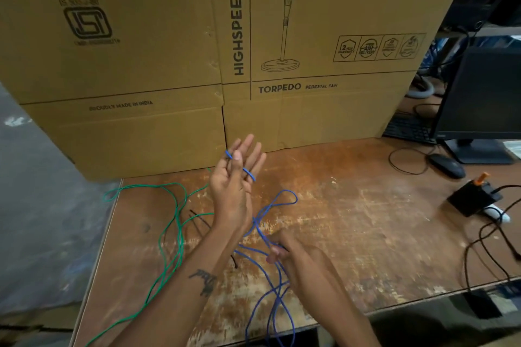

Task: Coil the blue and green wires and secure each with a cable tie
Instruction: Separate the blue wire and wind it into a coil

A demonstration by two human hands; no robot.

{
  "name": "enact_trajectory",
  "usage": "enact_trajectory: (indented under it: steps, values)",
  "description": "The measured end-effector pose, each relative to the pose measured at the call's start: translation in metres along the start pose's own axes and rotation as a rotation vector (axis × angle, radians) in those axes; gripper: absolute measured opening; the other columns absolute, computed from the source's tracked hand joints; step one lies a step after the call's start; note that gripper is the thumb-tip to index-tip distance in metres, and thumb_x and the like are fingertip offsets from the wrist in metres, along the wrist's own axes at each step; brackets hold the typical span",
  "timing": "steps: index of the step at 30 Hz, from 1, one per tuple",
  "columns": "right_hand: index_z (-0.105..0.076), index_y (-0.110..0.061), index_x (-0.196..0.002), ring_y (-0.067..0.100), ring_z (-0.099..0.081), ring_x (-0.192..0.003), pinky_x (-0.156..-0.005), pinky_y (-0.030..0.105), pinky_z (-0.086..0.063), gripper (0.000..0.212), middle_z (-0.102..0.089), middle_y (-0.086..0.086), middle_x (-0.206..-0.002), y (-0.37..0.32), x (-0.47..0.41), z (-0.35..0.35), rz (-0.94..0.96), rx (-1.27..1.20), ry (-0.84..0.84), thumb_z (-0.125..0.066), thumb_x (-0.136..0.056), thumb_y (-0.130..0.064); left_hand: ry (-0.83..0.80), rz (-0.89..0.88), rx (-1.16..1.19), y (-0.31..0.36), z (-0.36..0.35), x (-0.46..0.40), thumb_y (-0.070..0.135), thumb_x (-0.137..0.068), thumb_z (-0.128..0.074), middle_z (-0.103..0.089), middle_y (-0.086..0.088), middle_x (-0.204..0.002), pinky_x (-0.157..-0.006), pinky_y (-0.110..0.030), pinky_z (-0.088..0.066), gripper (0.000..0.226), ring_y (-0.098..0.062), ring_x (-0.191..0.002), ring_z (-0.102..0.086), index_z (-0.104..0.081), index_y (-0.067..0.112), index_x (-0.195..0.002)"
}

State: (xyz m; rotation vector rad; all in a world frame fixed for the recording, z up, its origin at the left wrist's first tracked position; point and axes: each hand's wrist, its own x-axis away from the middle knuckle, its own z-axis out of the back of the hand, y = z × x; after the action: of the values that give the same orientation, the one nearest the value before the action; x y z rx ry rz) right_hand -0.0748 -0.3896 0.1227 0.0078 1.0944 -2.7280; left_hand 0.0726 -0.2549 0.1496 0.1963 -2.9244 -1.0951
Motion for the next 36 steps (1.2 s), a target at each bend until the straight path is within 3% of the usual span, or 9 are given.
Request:
enact_trajectory:
  steps: [5, 10, 13, 16, 22, 26, 30, 33, 36]
  values:
    - [-0.062, -0.036, -0.128, 0.0, -0.06, -0.114, -0.097, 0.023, -0.047, 0.026, -0.057, -0.022, -0.118, 0.001, 0.005, 0.008, 0.076, -0.094, 0.092, -0.055, -0.112, -0.017, -0.141, -0.041, -0.267, -0.001, 0.008, 0.006, 0.012, -0.113, -0.036, -0.077, -0.014, -0.116, -0.08, -0.033, -0.062, 0.03, -0.028, -0.095, -0.078, -0.05, 0.007, -0.139]
    - [-0.073, -0.035, -0.117, 0.01, -0.07, -0.087, -0.081, 0.032, -0.054, 0.018, -0.07, -0.013, -0.094, 0.007, 0.018, 0.021, 0.028, -0.216, 0.213, -0.059, -0.11, -0.027, -0.22, 0.043, -0.293, 0.006, 0.007, 0.01, 0.017, -0.113, -0.034, -0.074, -0.019, -0.122, -0.086, -0.038, -0.061, 0.032, -0.033, -0.105, -0.075, -0.053, 0.002, -0.134]
    - [-0.076, -0.035, -0.112, 0.008, -0.059, -0.062, -0.062, 0.032, -0.049, 0.018, -0.069, -0.011, -0.079, 0.0, 0.024, 0.022, -0.081, -0.442, 0.272, -0.061, -0.105, -0.031, -0.382, 0.008, -0.528, 0.003, 0.012, 0.025, 0.012, -0.112, -0.034, -0.075, -0.02, -0.12, -0.091, -0.044, -0.06, 0.028, -0.037, -0.105, -0.075, -0.054, 0.003, -0.131]
    - [-0.076, -0.024, -0.1, -0.002, -0.053, -0.061, -0.061, 0.012, -0.041, 0.013, -0.063, -0.019, -0.068, -0.008, 0.022, 0.028, -0.182, -0.698, 0.258, -0.064, -0.098, -0.028, -0.551, -0.025, -0.744, 0.004, 0.025, 0.033, 0.011, -0.112, -0.036, -0.079, -0.014, -0.108, -0.088, -0.043, -0.06, 0.029, -0.035, -0.093, -0.077, -0.055, 0.006, -0.134]
    - [-0.078, -0.015, -0.099, -0.003, -0.052, -0.065, -0.063, 0.012, -0.039, 0.022, -0.062, -0.01, -0.071, -0.008, 0.01, 0.082, -0.105, -0.598, 0.199, -0.061, -0.105, -0.028, -0.751, -0.07, -1.057, 0.015, 0.043, 0.043, 0.026, -0.113, -0.041, -0.067, -0.001, -0.073, -0.063, -0.036, -0.051, 0.029, -0.023, -0.058, -0.059, -0.062, 0.029, -0.132]
    - [-0.08, -0.018, -0.102, 0.001, -0.048, -0.062, -0.058, 0.014, -0.037, 0.027, -0.056, -0.009, -0.07, -0.01, -0.026, 0.098, -0.124, -0.678, 0.168, -0.055, -0.107, -0.027, -0.809, -0.041, -1.086, 0.018, 0.045, 0.043, 0.026, -0.112, -0.041, -0.049, 0.004, -0.066, -0.057, -0.037, -0.038, 0.031, -0.022, -0.056, -0.045, -0.068, 0.032, -0.125]
    - [-0.078, -0.018, -0.106, -0.002, -0.042, -0.055, -0.053, 0.013, -0.031, 0.027, -0.055, -0.01, -0.07, -0.017, -0.066, 0.082, -0.114, -0.634, 0.224, -0.053, -0.113, -0.022, -0.688, 0.047, -0.905, 0.01, 0.042, 0.05, 0.024, -0.111, -0.037, -0.045, 0.0, -0.063, -0.058, -0.027, -0.037, 0.034, -0.015, -0.057, -0.042, -0.071, 0.028, -0.112]
    - [-0.077, -0.025, -0.1, -0.002, -0.046, -0.053, -0.055, 0.012, -0.033, 0.024, -0.055, -0.006, -0.068, -0.016, -0.09, 0.073, -0.09, -0.579, 0.308, -0.055, -0.112, -0.024, -0.592, 0.105, -0.772, 0.009, 0.037, 0.055, 0.029, -0.111, -0.035, -0.043, 0.0, -0.064, -0.057, -0.027, -0.035, 0.037, -0.015, -0.056, -0.04, -0.071, 0.023, -0.103]
    - [-0.074, -0.032, -0.096, 0.001, -0.05, -0.061, -0.065, 0.024, -0.041, 0.019, -0.056, -0.011, -0.065, -0.008, -0.108, 0.056, -0.09, -0.56, 0.361, -0.062, -0.11, -0.026, -0.586, 0.111, -0.722, 0.011, 0.03, 0.061, 0.036, -0.108, -0.039, -0.043, 0.005, -0.064, -0.056, -0.026, -0.035, 0.034, -0.016, -0.057, -0.038, -0.066, 0.021, -0.095]
